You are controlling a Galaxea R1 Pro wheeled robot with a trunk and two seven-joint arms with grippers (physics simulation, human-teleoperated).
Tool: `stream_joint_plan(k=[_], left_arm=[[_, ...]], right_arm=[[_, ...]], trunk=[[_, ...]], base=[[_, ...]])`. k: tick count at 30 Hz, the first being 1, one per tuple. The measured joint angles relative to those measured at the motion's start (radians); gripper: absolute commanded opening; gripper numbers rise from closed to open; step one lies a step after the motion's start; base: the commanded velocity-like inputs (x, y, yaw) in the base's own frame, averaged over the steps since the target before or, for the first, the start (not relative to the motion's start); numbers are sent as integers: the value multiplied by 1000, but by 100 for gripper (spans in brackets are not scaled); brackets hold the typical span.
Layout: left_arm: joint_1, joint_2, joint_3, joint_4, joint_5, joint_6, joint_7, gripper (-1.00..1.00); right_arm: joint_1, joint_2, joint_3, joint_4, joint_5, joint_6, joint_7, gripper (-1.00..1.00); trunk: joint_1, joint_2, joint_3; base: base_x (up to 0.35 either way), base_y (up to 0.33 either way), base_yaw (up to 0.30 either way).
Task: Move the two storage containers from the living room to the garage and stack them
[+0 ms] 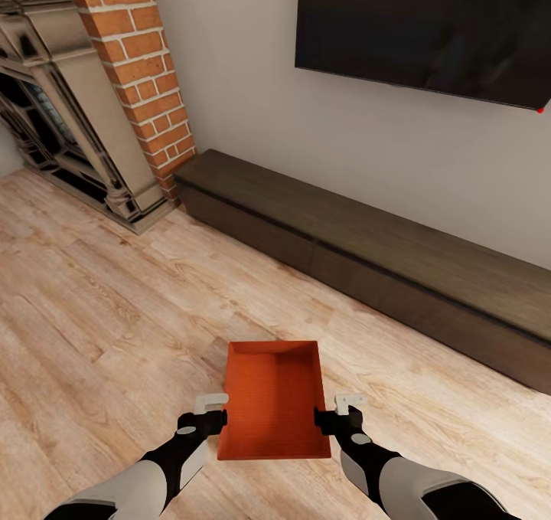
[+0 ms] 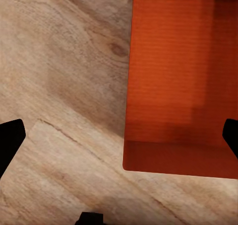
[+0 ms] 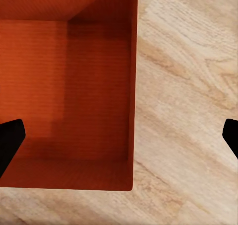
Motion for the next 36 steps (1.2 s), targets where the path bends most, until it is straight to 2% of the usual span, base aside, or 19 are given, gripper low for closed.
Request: stream_joint_plan(k=[30,36], left_arm=[[0,0,0,-3,0,0,1,100],[0,0,0,-2,0,0,0,100]], right_arm=[[0,-1,0,0,0,0,11,100],[0,-1,0,0,0,0,11,100]], trunk=[[0,0,0],[23,-42,-19]], base=[[0,0,0],[0,0,0]])
